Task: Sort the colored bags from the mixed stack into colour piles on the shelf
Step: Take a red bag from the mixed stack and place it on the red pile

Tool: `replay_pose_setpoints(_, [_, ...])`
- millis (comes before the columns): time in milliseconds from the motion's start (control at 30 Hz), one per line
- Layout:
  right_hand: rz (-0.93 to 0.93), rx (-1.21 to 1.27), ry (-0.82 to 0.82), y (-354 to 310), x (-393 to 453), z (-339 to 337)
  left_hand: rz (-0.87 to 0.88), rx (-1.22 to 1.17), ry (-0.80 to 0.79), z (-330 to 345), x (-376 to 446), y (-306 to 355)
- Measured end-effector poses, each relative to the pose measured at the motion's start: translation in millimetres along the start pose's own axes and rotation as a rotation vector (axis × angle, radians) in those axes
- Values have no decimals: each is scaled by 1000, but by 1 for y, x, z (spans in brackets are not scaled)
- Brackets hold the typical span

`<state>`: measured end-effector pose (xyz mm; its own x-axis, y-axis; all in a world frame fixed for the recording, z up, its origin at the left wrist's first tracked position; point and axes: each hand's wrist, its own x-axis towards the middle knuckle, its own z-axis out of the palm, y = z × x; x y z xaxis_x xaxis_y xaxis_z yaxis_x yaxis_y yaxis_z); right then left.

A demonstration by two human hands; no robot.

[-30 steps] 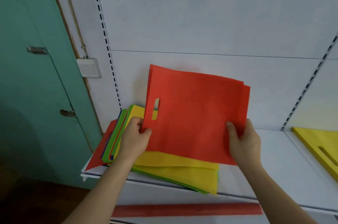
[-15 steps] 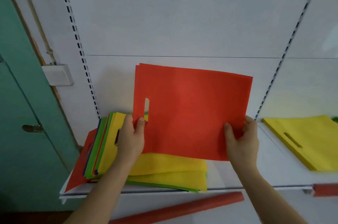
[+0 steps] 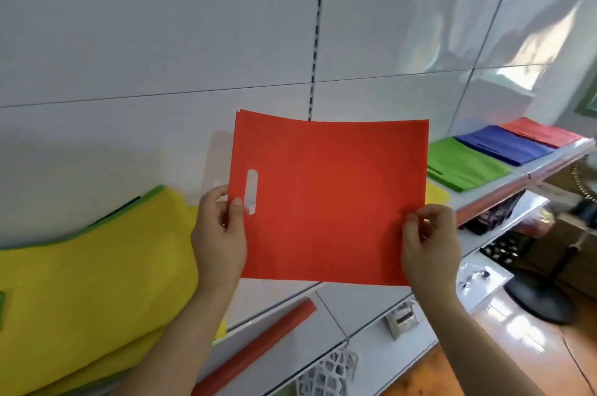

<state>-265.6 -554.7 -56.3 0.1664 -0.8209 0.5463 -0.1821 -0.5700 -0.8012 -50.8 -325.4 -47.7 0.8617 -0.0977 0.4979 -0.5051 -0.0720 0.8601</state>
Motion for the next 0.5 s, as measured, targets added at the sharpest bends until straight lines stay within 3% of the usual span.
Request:
replay_pose_setpoints(233, [-195,-158,44,81,58,-114,32,-61,-145,136,-45,59])
replay_pose_setpoints(500, [-119,-348,49,177,143,-248,109,-5,-341,309,-124,122])
